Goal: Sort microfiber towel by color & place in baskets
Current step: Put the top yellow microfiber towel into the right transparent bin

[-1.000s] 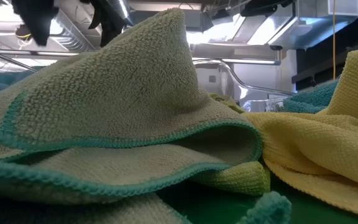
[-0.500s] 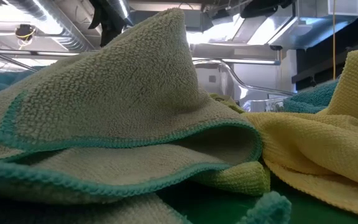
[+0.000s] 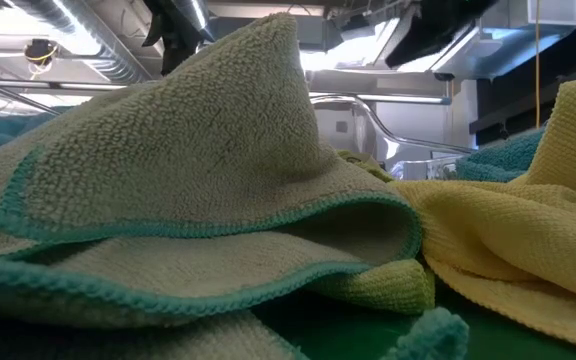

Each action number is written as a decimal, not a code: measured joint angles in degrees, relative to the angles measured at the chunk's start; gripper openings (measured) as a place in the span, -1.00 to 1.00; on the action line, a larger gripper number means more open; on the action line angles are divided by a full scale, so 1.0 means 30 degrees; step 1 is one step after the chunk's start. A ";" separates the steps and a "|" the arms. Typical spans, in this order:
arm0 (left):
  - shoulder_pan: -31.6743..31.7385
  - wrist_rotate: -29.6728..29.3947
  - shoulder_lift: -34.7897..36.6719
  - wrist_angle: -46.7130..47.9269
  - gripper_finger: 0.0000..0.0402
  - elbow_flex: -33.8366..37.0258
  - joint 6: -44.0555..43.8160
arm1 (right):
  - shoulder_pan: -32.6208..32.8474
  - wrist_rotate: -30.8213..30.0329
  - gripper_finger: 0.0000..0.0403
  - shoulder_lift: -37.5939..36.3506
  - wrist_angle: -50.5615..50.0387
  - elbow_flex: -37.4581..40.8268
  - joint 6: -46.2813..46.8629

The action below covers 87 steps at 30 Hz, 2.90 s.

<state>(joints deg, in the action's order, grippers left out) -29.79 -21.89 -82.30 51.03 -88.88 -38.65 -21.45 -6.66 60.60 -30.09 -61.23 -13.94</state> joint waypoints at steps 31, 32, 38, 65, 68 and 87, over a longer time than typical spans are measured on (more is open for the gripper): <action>0.7275 0.2272 -0.0022 -0.4584 -0.24 -0.0007 0.8589 | -0.7122 0.2941 -0.11 0.9386 -0.0195 0.0000 -0.2468; 0.7375 0.2272 -0.0022 -0.4584 -0.24 -0.0007 0.8589 | -0.7190 0.2945 -0.11 0.9690 -0.0186 0.0000 -0.2468; 0.7734 0.2272 -0.0022 -0.4583 -0.24 -0.0007 0.8596 | -0.7528 0.2756 -0.11 1.1523 0.0068 -0.0005 -0.2509; 0.8029 0.2048 0.0678 -0.4273 -0.24 0.0015 0.9022 | -0.7616 0.4276 -0.70 1.5536 -0.0103 -0.0091 -0.2467; 0.8344 0.2017 0.1800 -0.4054 -0.24 0.0007 0.9512 | -0.7609 0.4259 -0.94 1.5348 -0.0703 -0.0095 -0.2494; 0.9446 0.1674 0.9425 -0.7678 -0.24 1.0664 0.8612 | -0.7587 0.5561 -0.96 0.6329 -0.3619 0.0051 -0.1651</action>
<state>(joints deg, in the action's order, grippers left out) -1.45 -16.86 -54.03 28.00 -56.89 -12.82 -44.21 10.02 79.59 -40.95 -61.08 -18.89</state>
